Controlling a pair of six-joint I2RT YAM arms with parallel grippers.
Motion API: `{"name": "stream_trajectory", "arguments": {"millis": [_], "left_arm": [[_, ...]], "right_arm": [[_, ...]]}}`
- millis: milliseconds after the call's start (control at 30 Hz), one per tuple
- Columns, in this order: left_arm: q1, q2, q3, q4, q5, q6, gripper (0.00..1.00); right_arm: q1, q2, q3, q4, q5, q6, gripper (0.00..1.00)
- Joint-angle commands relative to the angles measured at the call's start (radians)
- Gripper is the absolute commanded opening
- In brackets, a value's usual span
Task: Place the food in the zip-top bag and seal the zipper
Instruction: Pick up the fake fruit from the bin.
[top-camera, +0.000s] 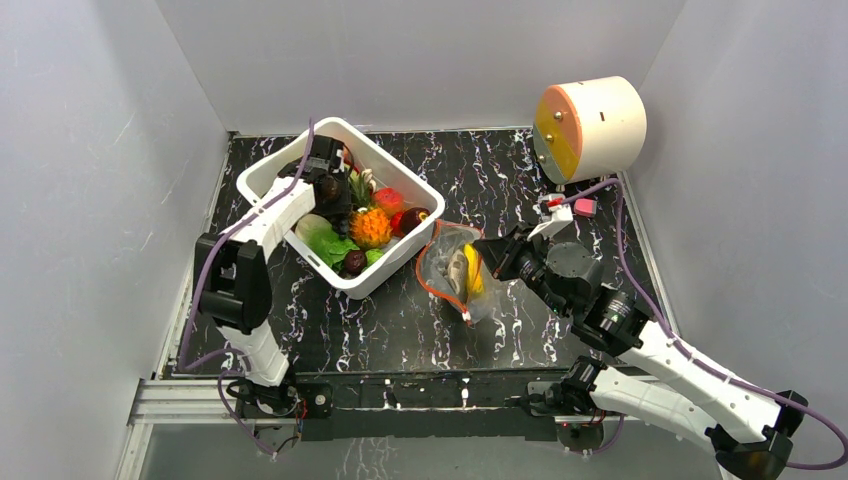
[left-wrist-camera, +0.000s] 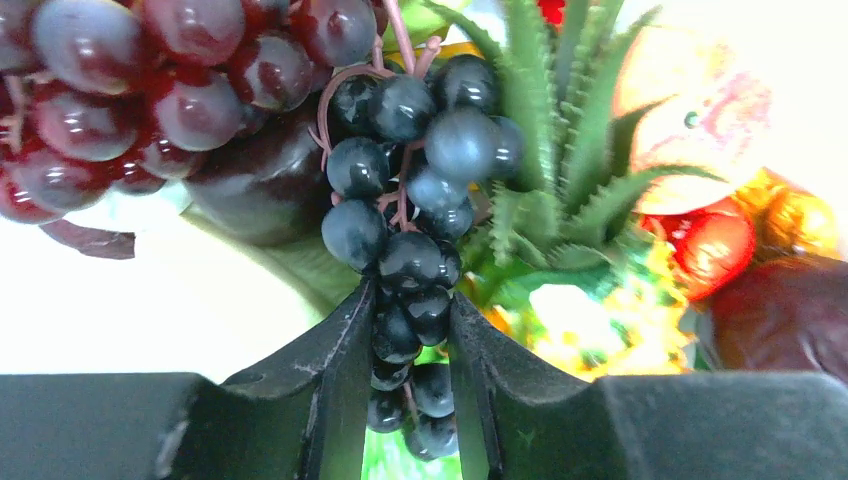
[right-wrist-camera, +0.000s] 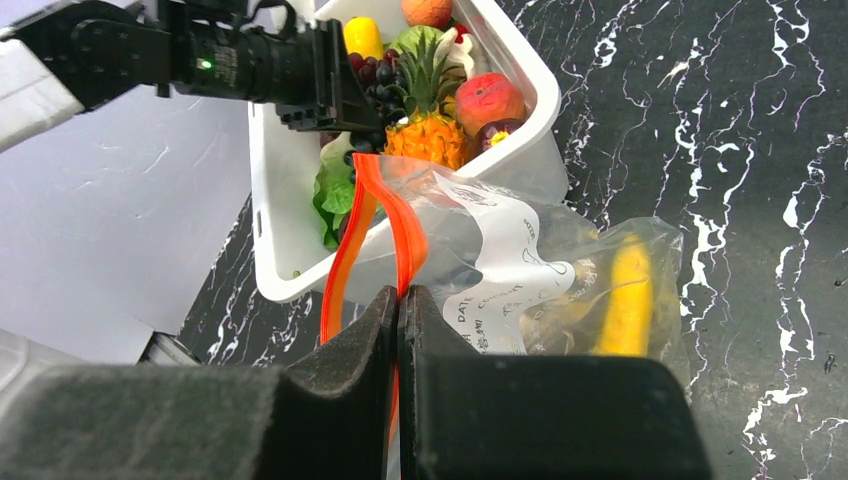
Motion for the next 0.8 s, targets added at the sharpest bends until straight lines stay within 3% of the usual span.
{"name": "stream_trajectory", "arguments": {"millis": [0,333,767], "left_arm": [[0.001,-0.123,-0.005,-0.031,0.021,0.002,0.25],[0.001,-0.219,0.003,-0.076,0.068,-0.016,0.24],[0.001,-0.403,0.003,-0.147,0.342,-0.063,0.22]], "right_arm": [[0.005,-0.01,-0.02,0.091,0.005,0.015,0.0],[0.005,0.002,-0.029,0.102,0.0,0.026,0.0],[0.005,0.032,-0.065,0.147,0.014,0.083,0.0]]}}
